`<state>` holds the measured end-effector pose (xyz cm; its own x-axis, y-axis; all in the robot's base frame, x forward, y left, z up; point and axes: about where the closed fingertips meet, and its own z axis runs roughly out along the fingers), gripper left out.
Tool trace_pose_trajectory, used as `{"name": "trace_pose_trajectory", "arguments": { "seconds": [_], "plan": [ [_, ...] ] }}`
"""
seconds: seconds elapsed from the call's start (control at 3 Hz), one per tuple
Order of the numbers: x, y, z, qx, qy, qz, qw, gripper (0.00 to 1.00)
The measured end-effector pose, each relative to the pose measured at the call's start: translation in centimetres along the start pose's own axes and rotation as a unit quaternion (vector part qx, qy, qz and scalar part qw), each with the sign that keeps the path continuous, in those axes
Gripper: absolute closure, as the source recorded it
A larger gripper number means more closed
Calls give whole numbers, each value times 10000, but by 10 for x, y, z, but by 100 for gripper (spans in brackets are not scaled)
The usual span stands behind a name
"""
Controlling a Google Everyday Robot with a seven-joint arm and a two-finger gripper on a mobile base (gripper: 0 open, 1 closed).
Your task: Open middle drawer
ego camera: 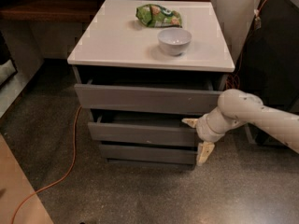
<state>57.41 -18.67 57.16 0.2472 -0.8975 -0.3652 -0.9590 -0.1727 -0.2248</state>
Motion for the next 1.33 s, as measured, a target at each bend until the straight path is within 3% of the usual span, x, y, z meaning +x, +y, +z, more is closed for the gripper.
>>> {"name": "trace_pose_trajectory", "arguments": {
  "seconds": [0.33, 0.67, 1.33],
  "plan": [
    [11, -8, 43, -58, 46, -325, 9994, 0],
    [15, -39, 107, 178, 154, -611, 9979, 0],
    [13, -41, 115, 151, 4, -664, 9977, 0]
  ]
}}
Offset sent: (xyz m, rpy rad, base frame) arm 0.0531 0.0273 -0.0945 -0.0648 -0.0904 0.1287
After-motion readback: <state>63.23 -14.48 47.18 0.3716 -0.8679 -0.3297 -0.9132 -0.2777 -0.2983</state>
